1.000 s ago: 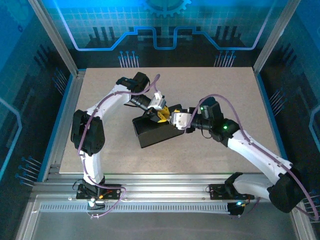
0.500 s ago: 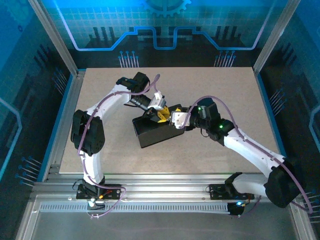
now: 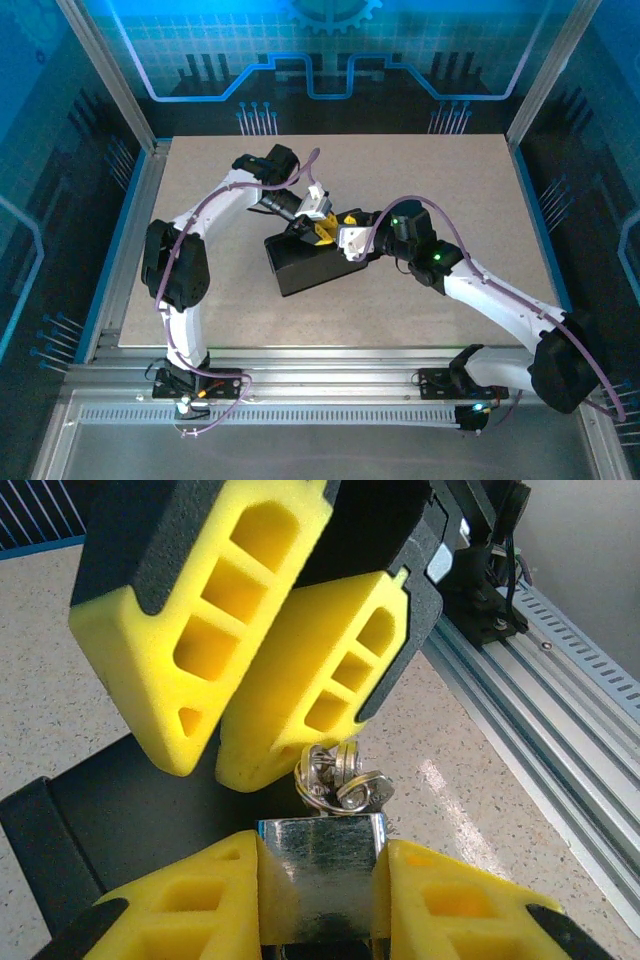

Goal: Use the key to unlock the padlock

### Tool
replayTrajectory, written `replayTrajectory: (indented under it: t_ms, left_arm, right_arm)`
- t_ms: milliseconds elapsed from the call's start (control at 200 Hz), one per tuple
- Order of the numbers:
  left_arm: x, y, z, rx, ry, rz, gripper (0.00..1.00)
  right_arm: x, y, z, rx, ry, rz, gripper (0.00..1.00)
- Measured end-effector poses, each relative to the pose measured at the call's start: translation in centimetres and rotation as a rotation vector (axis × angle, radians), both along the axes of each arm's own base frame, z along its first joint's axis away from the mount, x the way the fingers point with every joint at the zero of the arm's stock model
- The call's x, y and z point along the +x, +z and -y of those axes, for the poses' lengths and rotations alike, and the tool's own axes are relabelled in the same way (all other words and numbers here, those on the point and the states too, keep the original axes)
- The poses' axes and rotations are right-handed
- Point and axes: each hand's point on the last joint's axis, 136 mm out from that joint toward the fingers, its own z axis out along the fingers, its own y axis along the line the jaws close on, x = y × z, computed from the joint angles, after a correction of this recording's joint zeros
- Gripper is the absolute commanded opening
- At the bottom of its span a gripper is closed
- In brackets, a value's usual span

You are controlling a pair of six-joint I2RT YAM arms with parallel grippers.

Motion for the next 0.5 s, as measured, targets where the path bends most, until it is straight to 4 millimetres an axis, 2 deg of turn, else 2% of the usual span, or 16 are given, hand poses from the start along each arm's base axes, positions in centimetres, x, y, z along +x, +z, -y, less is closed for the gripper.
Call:
replayTrajectory:
  t_ms: [500]
  left_arm:
    - [-0.4, 0.3, 0.0, -0.013, -0.005, -0.023, 0.0]
  right_arm:
    - [-1.5, 0.0, -0.1, -0.004, 0.037, -0.028, 0.25]
